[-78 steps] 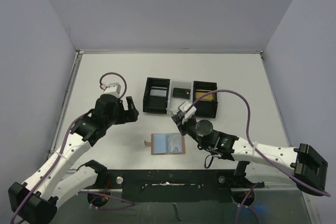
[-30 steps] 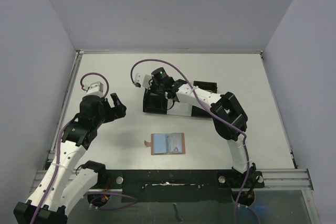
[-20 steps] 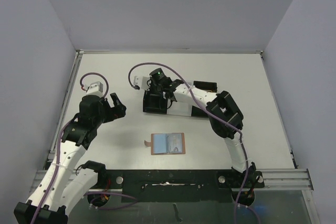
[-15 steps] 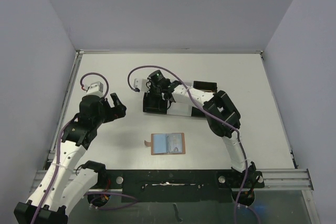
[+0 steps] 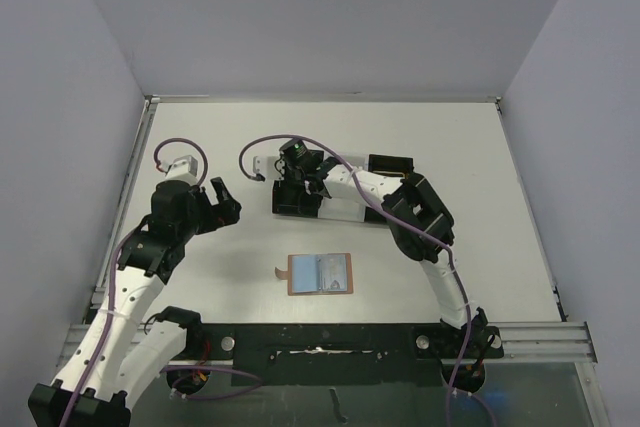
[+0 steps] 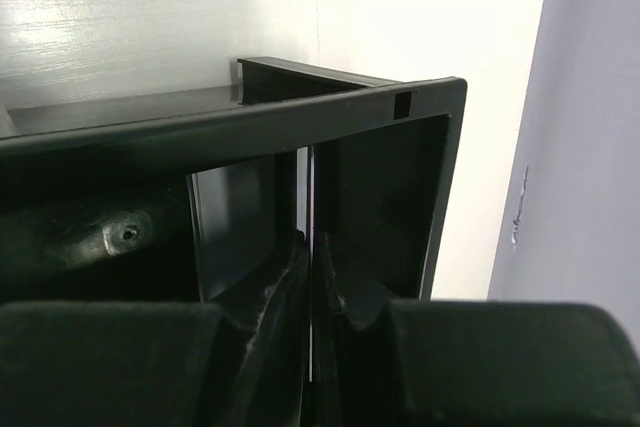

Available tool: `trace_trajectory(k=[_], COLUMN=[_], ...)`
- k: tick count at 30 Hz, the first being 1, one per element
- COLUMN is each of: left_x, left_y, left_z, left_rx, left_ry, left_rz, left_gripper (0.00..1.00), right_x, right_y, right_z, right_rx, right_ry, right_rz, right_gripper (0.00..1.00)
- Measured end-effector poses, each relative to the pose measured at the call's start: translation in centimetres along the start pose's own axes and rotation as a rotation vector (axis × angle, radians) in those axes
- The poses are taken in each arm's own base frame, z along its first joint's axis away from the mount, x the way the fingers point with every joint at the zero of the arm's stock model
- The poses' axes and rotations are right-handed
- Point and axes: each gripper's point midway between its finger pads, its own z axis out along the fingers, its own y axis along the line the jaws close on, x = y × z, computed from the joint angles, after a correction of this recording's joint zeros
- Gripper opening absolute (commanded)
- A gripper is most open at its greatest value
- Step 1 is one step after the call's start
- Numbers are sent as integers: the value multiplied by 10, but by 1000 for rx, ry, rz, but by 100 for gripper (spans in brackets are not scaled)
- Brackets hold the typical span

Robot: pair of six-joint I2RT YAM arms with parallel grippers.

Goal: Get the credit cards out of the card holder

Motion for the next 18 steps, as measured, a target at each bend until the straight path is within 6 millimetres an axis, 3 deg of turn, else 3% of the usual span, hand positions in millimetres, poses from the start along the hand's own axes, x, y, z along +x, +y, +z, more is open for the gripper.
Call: trace_trajectory(k=[8, 18], left_x=[2, 5], left_y=[-1, -1], left_z=[2, 4], left_rx=[9, 10], left_ry=[8, 25], left_rz=[0, -1], left_gripper=[89, 89], right_x=[3, 10], right_y=[-3, 10], right_z=[0, 3], right_rx=[17, -11], right_ry=[16, 26], right_rz=[-10, -14], right_gripper=[16, 25])
